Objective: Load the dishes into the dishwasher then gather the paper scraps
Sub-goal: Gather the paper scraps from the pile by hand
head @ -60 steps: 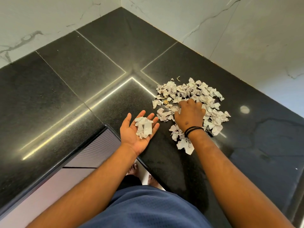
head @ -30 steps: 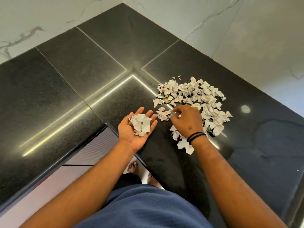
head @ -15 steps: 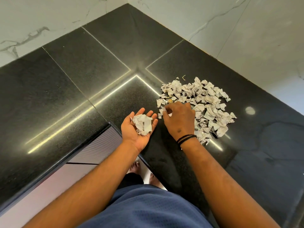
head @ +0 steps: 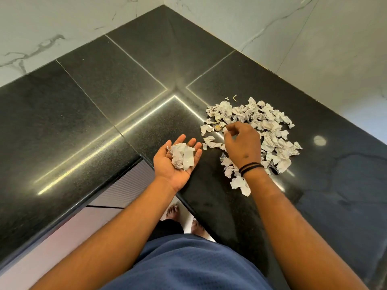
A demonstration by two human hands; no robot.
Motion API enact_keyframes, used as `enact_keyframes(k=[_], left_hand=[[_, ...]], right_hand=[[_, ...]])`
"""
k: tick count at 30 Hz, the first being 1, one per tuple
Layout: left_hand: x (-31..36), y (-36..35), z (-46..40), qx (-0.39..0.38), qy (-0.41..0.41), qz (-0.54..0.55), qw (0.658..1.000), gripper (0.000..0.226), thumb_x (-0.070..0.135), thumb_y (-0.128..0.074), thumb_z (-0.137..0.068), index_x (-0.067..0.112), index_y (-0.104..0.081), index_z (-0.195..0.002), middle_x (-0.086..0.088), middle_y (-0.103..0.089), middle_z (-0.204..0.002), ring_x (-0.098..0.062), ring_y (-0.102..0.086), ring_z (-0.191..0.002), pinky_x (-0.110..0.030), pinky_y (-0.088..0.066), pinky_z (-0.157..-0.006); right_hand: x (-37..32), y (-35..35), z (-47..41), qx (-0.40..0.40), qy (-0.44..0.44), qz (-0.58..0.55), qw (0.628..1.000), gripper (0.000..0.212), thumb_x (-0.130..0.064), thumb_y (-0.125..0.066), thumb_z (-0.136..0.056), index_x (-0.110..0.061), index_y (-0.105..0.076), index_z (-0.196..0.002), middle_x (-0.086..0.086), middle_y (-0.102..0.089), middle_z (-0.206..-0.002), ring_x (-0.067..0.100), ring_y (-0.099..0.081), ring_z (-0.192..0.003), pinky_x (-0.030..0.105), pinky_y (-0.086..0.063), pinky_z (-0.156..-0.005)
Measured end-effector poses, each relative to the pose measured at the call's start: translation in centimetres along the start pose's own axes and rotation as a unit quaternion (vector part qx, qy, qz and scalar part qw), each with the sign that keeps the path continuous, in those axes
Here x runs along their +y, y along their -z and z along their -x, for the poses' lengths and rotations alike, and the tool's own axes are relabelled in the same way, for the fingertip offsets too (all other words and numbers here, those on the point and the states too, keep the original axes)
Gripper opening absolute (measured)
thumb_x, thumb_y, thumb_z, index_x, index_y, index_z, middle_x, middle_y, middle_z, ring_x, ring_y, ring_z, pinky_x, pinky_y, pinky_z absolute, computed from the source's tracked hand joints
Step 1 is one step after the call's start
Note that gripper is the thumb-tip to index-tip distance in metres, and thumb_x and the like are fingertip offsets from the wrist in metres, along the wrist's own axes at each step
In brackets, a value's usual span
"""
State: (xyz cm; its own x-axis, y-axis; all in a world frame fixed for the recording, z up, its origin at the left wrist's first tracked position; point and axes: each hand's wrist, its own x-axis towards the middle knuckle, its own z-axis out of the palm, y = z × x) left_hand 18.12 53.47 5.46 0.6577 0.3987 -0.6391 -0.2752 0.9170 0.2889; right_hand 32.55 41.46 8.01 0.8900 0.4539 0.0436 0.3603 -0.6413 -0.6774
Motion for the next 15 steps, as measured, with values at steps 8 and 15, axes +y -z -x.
enact_keyframes(k=[8, 15], left_hand=[[-0.8, 0.8, 0.2, 0.018, 0.000, -0.014, 1.000, 0.046, 0.039, -0.046, -0.101, 0.006, -0.064, -0.126, -0.025, -0.067, -0.126, -0.043, -0.067, -0.111, -0.050, -0.053, -0.096], [-0.4, 0.6, 0.3, 0.028, -0.002, -0.024, 0.999, 0.045, 0.038, -0.045, -0.102, 0.005, -0.065, -0.125, -0.026, -0.066, -0.127, -0.043, -0.065, -0.115, -0.050, -0.051, -0.099]], right_hand=[[-0.1, -3.1, 0.1, -0.157, 0.125, 0.202, 0.959, 0.040, -0.044, -0.067, -0.088, -0.032, -0.064, -0.126, 0.001, -0.057, -0.120, 0.030, -0.049, -0.115, 0.043, -0.044, -0.094], [-0.6, -3.3, 0.0, -0.084, 0.132, 0.230, 0.960, 0.022, -0.035, -0.058, -0.097, -0.025, -0.076, -0.106, 0.000, -0.066, -0.105, 0.030, -0.053, -0.104, 0.042, -0.044, -0.081]])
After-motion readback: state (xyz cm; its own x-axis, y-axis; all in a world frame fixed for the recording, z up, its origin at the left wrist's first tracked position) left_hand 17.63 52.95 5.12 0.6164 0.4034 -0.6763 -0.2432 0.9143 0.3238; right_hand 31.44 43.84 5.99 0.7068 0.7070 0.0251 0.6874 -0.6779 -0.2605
